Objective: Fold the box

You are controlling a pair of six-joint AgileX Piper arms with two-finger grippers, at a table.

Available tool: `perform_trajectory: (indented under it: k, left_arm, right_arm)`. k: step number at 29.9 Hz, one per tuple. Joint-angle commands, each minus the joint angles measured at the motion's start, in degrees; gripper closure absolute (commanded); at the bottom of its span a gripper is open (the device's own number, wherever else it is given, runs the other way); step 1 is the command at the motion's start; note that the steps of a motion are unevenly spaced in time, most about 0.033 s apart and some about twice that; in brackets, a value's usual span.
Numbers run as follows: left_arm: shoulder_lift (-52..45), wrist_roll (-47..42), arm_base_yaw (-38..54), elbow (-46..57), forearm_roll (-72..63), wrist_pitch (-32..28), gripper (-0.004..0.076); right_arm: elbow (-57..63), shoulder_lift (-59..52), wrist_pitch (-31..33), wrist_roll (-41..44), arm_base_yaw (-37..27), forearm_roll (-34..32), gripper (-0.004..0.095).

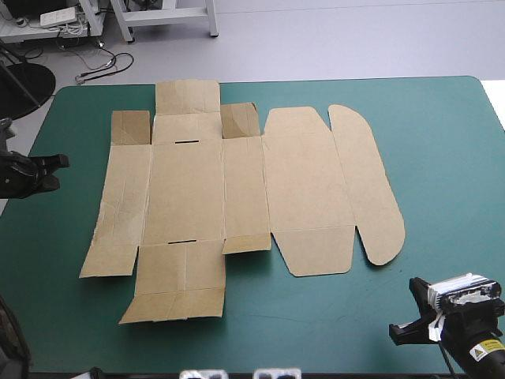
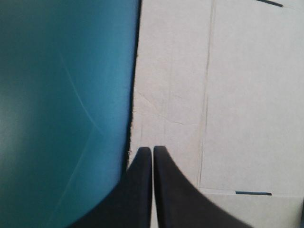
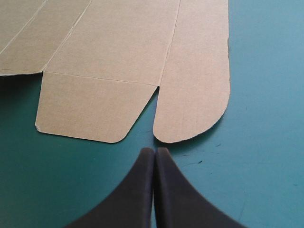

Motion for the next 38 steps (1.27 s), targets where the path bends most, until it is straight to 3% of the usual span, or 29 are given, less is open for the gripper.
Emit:
perform_trajectory:
  k: [1, 5, 11, 14, 18, 21, 25, 34, 38]
  left_arm:
    - [0.9, 1.2, 4.6, -1.1, -4.9, 3.7, 0.072]
    - [3.0, 7.0, 4.8, 0.9, -4.3, 3.4, 0.072]
    - [5.9, 7.1, 4.7, 1.3, -4.5, 3.7, 0.0679]
    - [6.6, 7.1, 4.7, 1.3, -4.3, 3.7, 0.0529]
    - [8.5, 7.2, 3.6, 1.3, -4.3, 3.2, 0.0155]
    - [10.0, 7.2, 2.2, 1.3, -4.2, 3.1, 0.0001]
    - [12.7, 7.4, 0.7, 1.3, -4.0, 3.8, 0.0025]
    - [17.9, 12.6, 0.7, 5.1, -8.6, 4.0, 0.0197]
    - [19.8, 14.1, 0.8, 8.2, -8.7, 4.0, 0.0218]
  right_arm:
    - [-1.8, 1.1, -3.6, -0.1, -0.3, 1.1, 0.0928]
    - [-1.8, 1.1, -3.6, -0.1, -0.3, 1.1, 0.0928]
    - [-1.8, 1.1, -3.7, -0.1, -0.3, 0.9, 0.0928]
    - [-1.8, 1.1, -3.7, -0.1, -0.3, 0.9, 0.0928]
    - [-1.8, 1.1, -3.7, -0.1, -0.3, 0.7, 0.0928]
    - [-1.8, 1.1, -3.7, -0.1, -0.3, 0.7, 0.0928]
    - [-1.8, 1.1, -3.7, 0.0, -0.3, 0.7, 0.0928]
    - [-1.8, 1.1, -3.6, 0.5, -0.3, 0.7, 0.0928]
    - [-1.8, 1.1, -3.6, 1.2, -0.3, 0.9, 0.0928]
